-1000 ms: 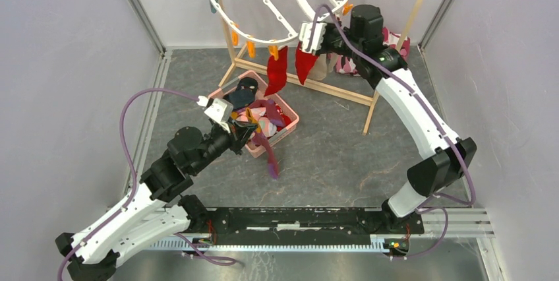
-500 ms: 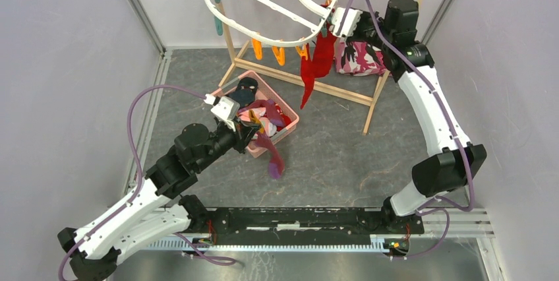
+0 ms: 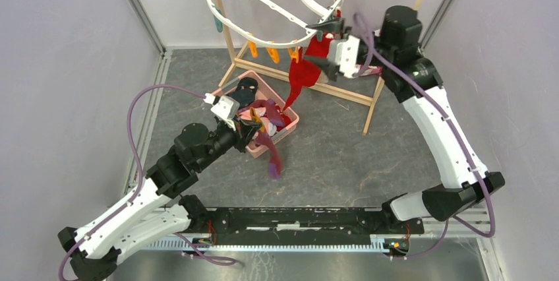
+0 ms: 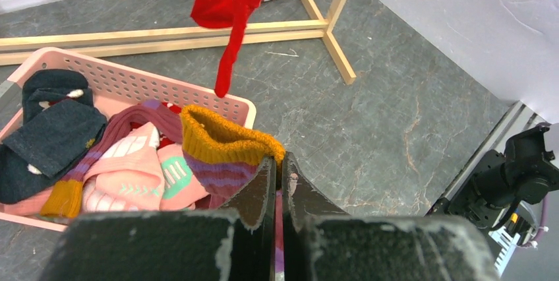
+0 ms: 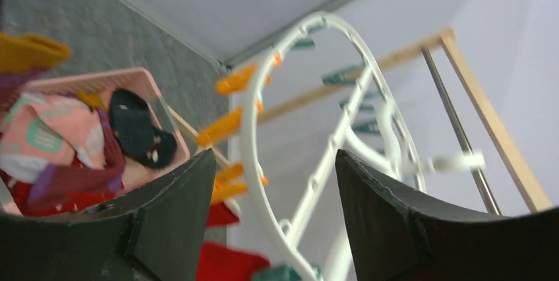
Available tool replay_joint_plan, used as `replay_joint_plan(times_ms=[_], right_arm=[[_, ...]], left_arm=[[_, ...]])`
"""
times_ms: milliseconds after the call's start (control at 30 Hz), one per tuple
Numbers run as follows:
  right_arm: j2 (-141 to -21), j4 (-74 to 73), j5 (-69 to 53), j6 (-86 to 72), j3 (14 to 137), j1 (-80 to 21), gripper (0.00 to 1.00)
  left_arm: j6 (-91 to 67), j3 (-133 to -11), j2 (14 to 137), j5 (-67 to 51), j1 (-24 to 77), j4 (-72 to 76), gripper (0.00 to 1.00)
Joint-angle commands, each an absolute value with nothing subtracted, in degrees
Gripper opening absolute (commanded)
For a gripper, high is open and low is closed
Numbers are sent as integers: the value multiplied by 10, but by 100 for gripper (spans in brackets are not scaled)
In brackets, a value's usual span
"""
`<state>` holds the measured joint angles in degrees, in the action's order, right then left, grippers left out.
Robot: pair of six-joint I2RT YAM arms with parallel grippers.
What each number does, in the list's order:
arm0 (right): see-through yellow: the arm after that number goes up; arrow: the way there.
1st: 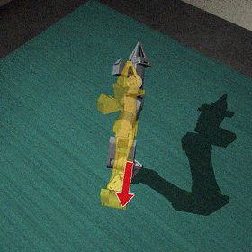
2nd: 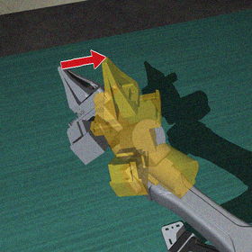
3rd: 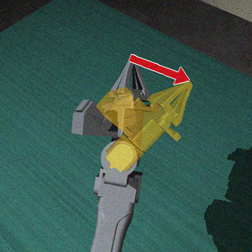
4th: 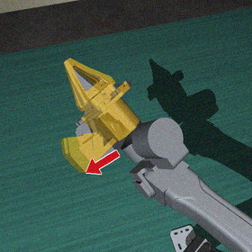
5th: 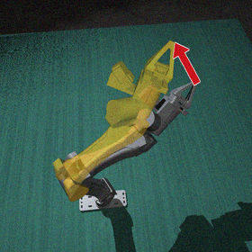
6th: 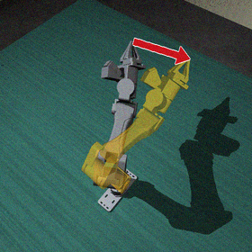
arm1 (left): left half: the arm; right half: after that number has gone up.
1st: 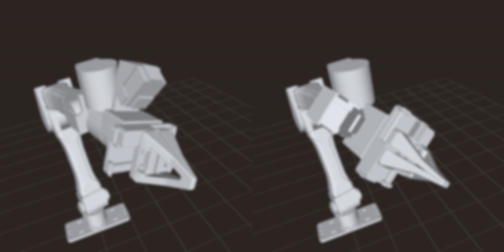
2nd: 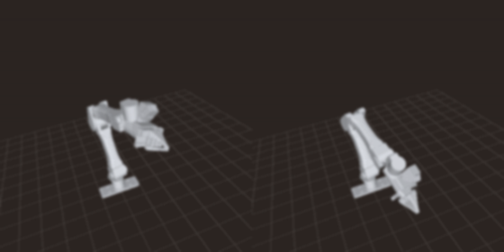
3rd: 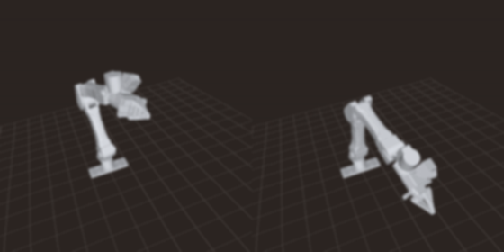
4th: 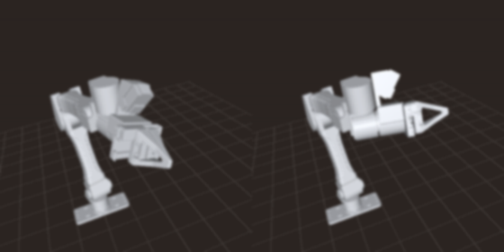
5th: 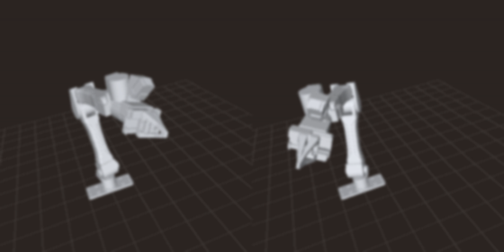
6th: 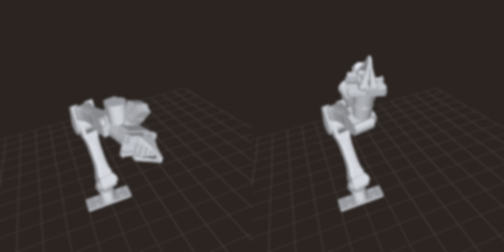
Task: Clip the socks to the hanger
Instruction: Move the hanger to the center of the board.
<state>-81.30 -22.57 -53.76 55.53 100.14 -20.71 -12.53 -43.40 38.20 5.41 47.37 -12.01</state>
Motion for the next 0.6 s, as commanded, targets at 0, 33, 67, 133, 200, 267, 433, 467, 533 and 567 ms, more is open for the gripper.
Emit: replay_joint_plan(times_ms=[0, 33, 67, 133, 200, 267, 433, 467, 533, 567], right_arm=[[-850, -257, -505, 582, 1023, -268, 75], [-863, -247, -486, 583, 1030, -280, 75], [-875, -239, -469, 585, 1036, -289, 75], [-909, -229, -429, 597, 1059, -314, 74], [-945, -218, -388, 599, 1092, -330, 73], [-975, -197, -360, 580, 1116, -338, 70], [-996, -171, -327, 578, 1118, -350, 61], [-994, -172, -321, 581, 1114, -351, 58], [-986, -178, -304, 592, 1105, -351, 52], [-981, -181, -294, 598, 1098, -351, 49]], left_arm=[[-115, -436, 393, 40, 475, -80, 2], [-114, -437, 394, 38, 475, -80, 2], [-115, -437, 394, 38, 475, -80, 2], [-120, -433, 388, 38, 475, -80, 2], [-126, -427, 380, 40, 475, -76, 2], [-135, -420, 370, 40, 475, -73, 2], [-156, -407, 347, 42, 475, -74, 2], [-158, -405, 342, 44, 474, -75, 2], [-158, -402, 333, 47, 475, -79, 2], [-158, -401, 330, 49, 475, -80, 2]])
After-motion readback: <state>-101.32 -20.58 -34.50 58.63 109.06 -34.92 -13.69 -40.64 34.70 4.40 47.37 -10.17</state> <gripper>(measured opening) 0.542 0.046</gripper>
